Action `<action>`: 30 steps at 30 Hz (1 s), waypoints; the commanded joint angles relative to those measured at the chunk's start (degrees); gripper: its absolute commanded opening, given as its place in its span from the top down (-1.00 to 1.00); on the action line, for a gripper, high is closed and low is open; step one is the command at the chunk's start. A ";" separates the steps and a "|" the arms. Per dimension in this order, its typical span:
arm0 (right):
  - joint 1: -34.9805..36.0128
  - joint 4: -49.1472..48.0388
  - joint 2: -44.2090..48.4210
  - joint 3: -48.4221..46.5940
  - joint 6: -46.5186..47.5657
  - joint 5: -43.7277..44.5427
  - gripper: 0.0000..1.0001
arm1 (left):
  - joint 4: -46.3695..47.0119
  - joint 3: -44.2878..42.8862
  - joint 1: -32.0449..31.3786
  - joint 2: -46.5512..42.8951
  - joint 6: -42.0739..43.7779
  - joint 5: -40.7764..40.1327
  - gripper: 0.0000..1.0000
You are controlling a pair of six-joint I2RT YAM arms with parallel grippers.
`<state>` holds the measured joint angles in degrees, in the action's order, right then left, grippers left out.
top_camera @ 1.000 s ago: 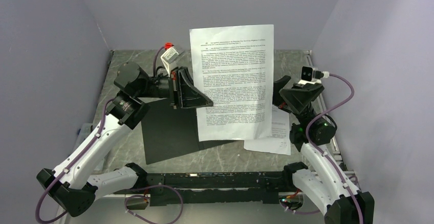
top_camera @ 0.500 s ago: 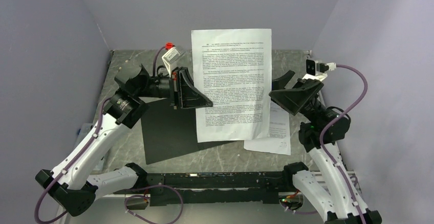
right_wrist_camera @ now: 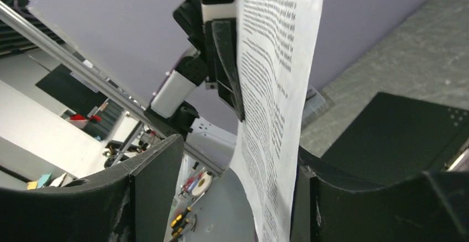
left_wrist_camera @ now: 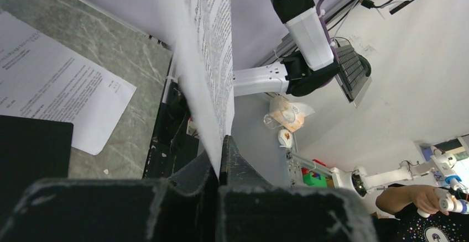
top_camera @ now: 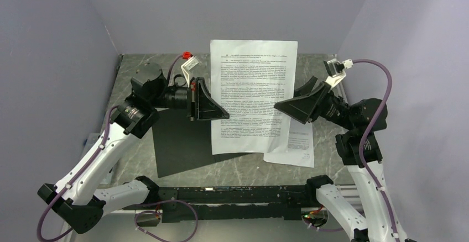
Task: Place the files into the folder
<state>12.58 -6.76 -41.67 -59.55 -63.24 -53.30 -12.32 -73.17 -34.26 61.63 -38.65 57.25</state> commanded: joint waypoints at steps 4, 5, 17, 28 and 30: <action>0.25 14.17 -0.03 -0.72 10.05 -2.64 -0.25 | -0.82 -2.42 0.25 -0.89 2.15 -0.87 0.94; 0.25 13.82 0.15 -0.29 9.96 -2.79 -0.23 | -0.64 -2.35 0.25 -0.82 1.99 -0.83 0.94; 0.49 7.09 0.21 2.56 5.77 -3.70 0.09 | -0.20 -0.96 0.25 -0.90 1.94 -0.94 0.94; 1.91 1.66 -1.10 2.83 3.68 -3.26 0.23 | -0.71 -0.32 0.25 -0.63 2.70 -1.29 0.94; 2.10 1.75 -1.40 2.56 3.90 -3.23 0.25 | -0.64 -0.31 0.25 -0.50 2.62 -1.32 0.94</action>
<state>14.11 -1.52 -42.74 -56.49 -58.85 -56.10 -14.26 -73.21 -34.26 61.63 -37.67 56.01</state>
